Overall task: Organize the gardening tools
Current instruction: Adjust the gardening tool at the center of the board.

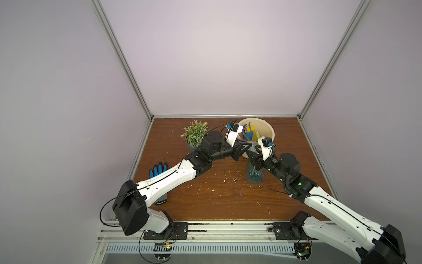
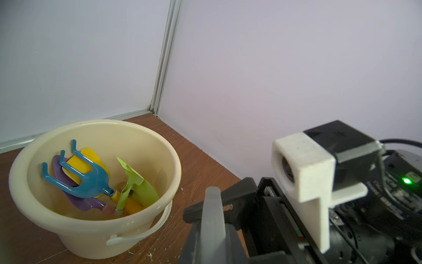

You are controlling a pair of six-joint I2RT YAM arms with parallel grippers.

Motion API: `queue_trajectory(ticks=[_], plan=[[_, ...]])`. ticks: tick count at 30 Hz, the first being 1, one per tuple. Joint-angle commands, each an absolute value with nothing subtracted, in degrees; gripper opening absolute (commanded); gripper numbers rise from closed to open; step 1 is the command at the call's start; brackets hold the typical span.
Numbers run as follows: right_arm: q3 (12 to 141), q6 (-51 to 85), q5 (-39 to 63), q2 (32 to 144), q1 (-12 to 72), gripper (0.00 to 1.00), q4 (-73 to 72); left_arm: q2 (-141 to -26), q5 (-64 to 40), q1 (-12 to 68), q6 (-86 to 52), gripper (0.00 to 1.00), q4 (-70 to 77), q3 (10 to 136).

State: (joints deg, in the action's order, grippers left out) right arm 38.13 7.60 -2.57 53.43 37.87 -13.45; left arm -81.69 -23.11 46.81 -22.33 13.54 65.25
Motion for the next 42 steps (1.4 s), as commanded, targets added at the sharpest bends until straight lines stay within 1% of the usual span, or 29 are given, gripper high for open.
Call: queue_trajectory(ticks=[1,4,8,13,15,18,20,22,23,26,27,29,31,32,34,38,40,42], plan=[[42.6,8.2,-4.2,54.2,38.0,0.52,-11.3,-81.6,-21.4,48.7,-18.3,0.01,11.5,67.9],[44.4,8.1,-4.5,55.0,38.0,0.52,-8.6,-81.5,-19.8,49.4,-16.6,0.01,10.0,68.1],[44.5,8.6,-4.7,54.4,38.0,0.58,-7.6,-81.1,-17.6,49.9,-15.1,0.01,8.4,67.9],[44.2,8.7,-4.6,53.3,38.0,0.56,-6.2,-80.5,-15.9,50.0,-14.8,0.01,8.0,67.1],[44.1,8.6,-4.5,52.8,38.0,0.52,-6.0,-80.3,-15.5,49.9,-14.7,0.01,7.8,67.1],[43.8,8.5,-4.7,52.4,38.1,0.4,-5.9,-80.3,-15.5,50.0,-14.8,0.01,8.0,67.0],[43.8,8.7,-4.6,52.3,38.0,0.38,-5.8,-80.5,-15.3,50.1,-14.5,0.01,7.7,67.2],[43.7,8.7,-4.3,52.3,38.0,0.29,-6.0,-80.7,-14.6,50.3,-13.9,0.01,7.0,67.5],[43.8,8.7,-4.3,52.3,38.0,0.27,-5.9,-80.8,-14.3,50.6,-13.7,0.01,6.8,67.6],[43.2,8.6,-5.5,52.2,38.0,0.23,-6.1,-80.6,-13.9,50.6,-13.9,0.02,6.6,67.5],[42.8,8.6,-6.2,52.1,38.0,0.22,-6.3,-80.5,-13.6,50.6,-14.0,0.08,6.7,67.4],[41.3,8.3,-8.3,51.3,38.0,0.18,-7.6,-80.2,-12.5,50.6,-14.5,0.36,7.0,67.1],[39.5,8.0,-10.8,50.0,37.9,0.18,-9.7,-79.8,-11.7,50.6,-14.8,0.54,7.3,66.9],[38.2,7.6,-12.4,49.2,37.8,0.18,-10.8,-79.7,-11.1,50.6,-14.9,0.6,7.3,66.8],[36.3,6.7,-16.8,47.9,37.7,0.17,-12.7,-79.2,-9.4,50.6,-15.1,0.68,7.2,66.5],[34.0,5.4,-25.1,45.7,36.1,0.17,-15.0,-77.4,-7.1,49.7,-16.1,0.75,7.8,64.6],[33.0,5.3,-27.6,45.1,34.2,0.17,-16.3,-76.5,-7.1,48.6,-17.4,0.76,8.5,63.2],[32.1,5.7,-27.1,44.9,31.0,0.18,-17.4,-75.7,-7.2,47.6,-18.4,0.77,8.9,61.8]])
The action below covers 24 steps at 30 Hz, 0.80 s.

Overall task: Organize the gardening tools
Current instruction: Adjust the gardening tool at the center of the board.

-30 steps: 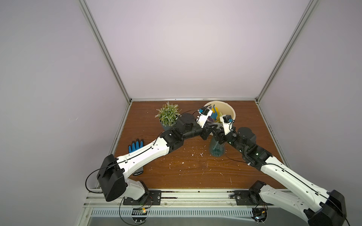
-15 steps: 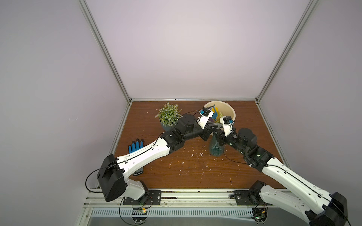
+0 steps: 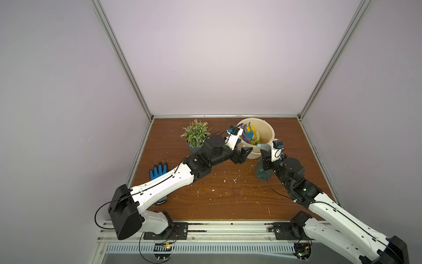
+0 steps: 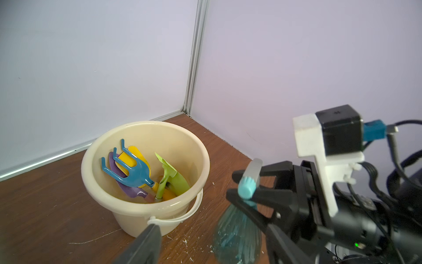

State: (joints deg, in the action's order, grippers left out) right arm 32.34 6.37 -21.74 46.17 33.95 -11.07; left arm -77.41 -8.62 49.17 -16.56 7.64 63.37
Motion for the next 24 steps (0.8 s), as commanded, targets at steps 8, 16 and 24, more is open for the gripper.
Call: queue_trajectory(ticks=[8,16,24], plan=[[26.9,3.7,-29.9,48.0,21.2,0.19,-31.5,-73.6,-5.5,46.6,-19.9,0.77,8.8,57.8],[25.5,5.2,-29.9,58.0,13.4,0.19,-46.2,-73.2,-5.0,46.7,-21.3,0.77,9.7,55.6],[25.4,5.7,-24.5,67.5,10.5,0.21,-56.9,-72.0,-3.6,46.6,-21.6,0.77,9.5,53.9]])
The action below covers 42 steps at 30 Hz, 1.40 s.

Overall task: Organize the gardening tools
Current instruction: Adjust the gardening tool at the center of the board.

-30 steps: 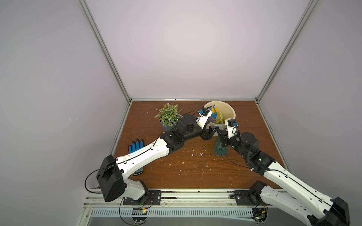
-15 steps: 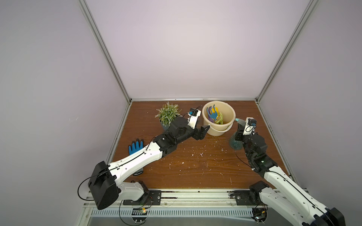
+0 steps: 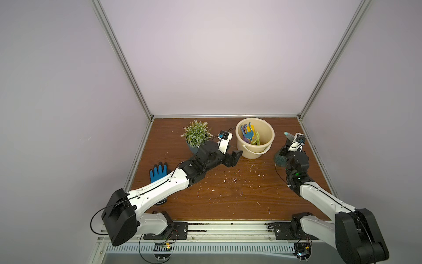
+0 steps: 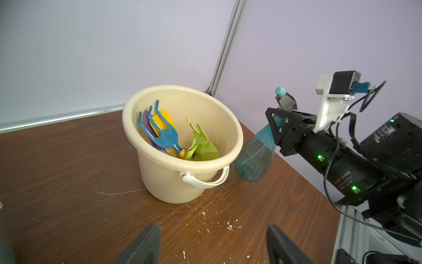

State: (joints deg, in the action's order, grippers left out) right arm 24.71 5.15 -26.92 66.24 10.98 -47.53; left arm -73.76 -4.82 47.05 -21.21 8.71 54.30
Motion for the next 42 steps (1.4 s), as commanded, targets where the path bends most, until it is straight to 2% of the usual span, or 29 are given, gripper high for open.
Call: queue_trajectory(ticks=[1,15,29,42], plan=[[25.6,5.5,-23.6,68.6,10.4,0.21,-57.6,-71.9,-3.4,46.6,-21.7,0.77,9.4,53.6],[27.8,5.8,-15.3,74.6,10.7,0.2,-58.3,-70.9,-2.2,46.5,-22.0,0.76,9.4,52.2],[26.8,5.2,-12.6,75.7,13.1,0.21,-57.4,-72.5,-2.9,46.4,-22.1,0.77,10.4,52.8],[26.6,3.4,-15.0,76.3,15.3,0.34,-55.6,-72.4,-2.8,46.4,-21.7,0.77,10.3,52.3]])
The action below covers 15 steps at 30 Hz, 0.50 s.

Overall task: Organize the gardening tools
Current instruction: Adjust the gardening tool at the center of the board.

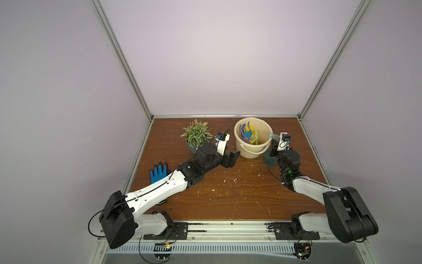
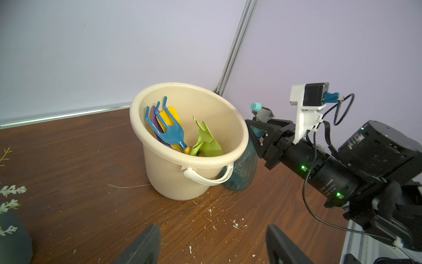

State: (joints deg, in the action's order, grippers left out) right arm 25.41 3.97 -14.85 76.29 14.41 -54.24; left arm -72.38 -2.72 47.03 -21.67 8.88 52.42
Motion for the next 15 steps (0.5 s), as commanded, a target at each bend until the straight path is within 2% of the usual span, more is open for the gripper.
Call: queue_trajectory(ticks=[1,15], plan=[[26.5,3.4,-15.1,76.2,15.3,0.35,-55.6,-72.3,-2.9,46.2,-21.7,0.77,10.3,52.3],[27.7,3.0,-17.0,73.6,15.9,0.57,-49.8,-72.0,-3.2,46.0,-22.0,0.76,11.1,51.4]])
